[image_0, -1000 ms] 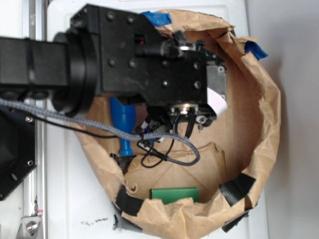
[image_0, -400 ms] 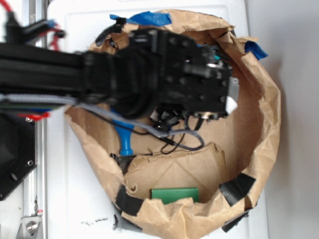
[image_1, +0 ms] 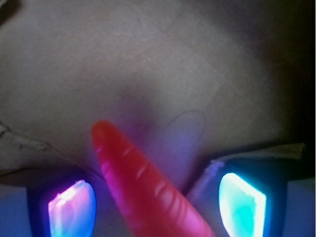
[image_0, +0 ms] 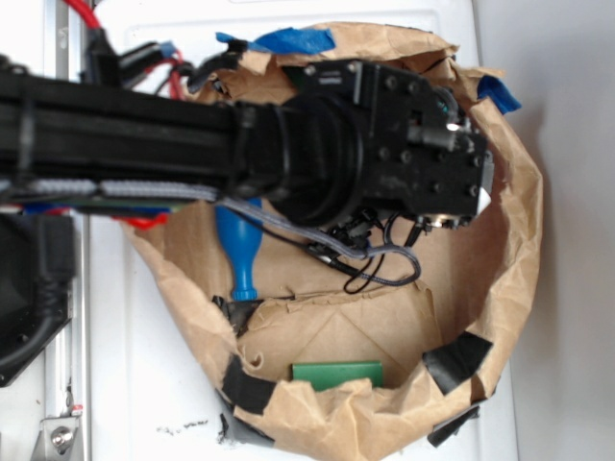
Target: Grab the carrot.
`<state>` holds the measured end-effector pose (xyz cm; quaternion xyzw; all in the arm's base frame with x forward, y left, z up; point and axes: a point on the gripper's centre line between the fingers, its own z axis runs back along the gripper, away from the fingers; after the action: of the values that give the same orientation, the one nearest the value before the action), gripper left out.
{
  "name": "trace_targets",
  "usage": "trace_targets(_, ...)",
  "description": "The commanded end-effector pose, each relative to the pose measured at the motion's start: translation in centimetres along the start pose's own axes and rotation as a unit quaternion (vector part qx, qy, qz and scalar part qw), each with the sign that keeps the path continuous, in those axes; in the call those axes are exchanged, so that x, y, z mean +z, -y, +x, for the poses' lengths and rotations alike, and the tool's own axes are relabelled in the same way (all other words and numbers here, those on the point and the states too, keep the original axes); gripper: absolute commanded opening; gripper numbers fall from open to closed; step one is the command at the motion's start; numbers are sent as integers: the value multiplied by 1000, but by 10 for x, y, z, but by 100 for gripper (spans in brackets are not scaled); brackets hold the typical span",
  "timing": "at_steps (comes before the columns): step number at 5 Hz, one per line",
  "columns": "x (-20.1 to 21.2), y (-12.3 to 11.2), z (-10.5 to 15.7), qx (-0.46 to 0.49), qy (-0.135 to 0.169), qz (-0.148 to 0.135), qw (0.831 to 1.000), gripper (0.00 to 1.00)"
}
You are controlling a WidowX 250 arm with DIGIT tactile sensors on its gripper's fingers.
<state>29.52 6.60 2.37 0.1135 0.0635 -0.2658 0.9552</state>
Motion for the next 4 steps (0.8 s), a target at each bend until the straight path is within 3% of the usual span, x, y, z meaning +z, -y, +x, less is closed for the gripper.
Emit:
trace_targets(1, 12, 1, 5, 7, 19, 13, 1000, 0)
trace_targets(3, 17, 1, 4, 10, 25, 13, 1000, 0)
trace_targets(4, 48, 1, 1, 38, 67, 4, 997, 0)
